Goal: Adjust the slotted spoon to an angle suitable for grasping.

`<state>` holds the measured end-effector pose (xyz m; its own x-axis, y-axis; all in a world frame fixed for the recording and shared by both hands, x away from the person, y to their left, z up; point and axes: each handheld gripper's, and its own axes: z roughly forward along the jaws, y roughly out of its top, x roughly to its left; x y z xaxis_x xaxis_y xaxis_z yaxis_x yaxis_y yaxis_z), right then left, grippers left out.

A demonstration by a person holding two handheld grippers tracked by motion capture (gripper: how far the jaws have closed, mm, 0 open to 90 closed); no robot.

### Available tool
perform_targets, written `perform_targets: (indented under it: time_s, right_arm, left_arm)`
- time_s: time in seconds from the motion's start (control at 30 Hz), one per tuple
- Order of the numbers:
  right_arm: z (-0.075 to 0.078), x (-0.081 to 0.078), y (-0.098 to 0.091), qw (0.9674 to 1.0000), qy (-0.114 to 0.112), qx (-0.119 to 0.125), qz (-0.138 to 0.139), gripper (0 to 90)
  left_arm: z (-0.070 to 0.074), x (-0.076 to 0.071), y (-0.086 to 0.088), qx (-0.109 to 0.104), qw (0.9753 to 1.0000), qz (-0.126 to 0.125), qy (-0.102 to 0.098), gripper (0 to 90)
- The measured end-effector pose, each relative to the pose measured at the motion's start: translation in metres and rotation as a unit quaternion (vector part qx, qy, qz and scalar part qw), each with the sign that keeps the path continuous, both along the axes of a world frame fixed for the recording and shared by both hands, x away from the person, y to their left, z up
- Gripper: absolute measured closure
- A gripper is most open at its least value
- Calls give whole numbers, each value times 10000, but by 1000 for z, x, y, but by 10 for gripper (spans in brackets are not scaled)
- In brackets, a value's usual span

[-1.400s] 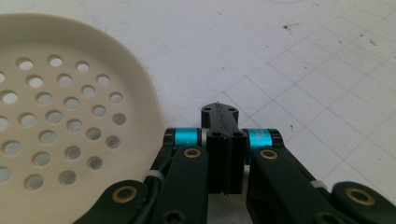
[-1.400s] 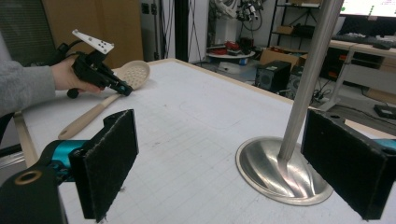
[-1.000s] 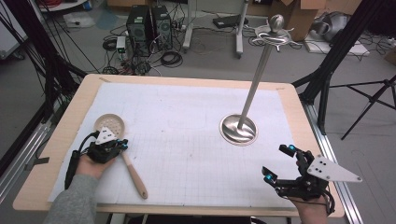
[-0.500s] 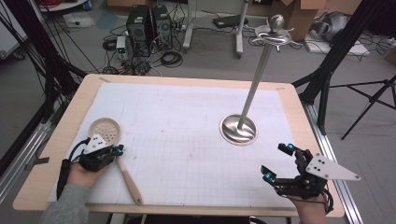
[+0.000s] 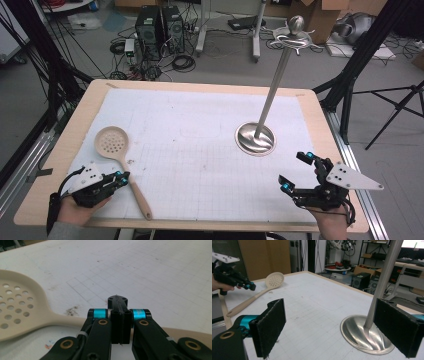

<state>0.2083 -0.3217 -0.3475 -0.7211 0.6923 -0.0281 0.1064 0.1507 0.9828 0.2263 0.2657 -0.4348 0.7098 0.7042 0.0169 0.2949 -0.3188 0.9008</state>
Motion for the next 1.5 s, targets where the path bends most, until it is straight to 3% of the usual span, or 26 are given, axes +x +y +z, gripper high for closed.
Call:
perform_targets:
  time_s: [0.1,0.37,0.8,1.07,1.5]
  right_arm:
    - [-1,2,1,10000,25,0,5,101]
    - [-2,6,3,10000,46,-1,37,101]
    - [-1,8,3,10000,65,35,50,101]
    - [-2,8,5,10000,36,15,70,101]
    - [-1,5,1,10000,63,25,16,101]
  left_arm:
    - [-3,-8,-2,-42,10000,-65,51,898]
    - [-7,-23,-10,97,9994,-304,133,898]
    - [-17,-34,-17,358,9973,-552,323,898]
    - [-20,-30,-22,355,9972,-539,380,898]
    - [-16,-8,-50,509,9960,-560,465,898]
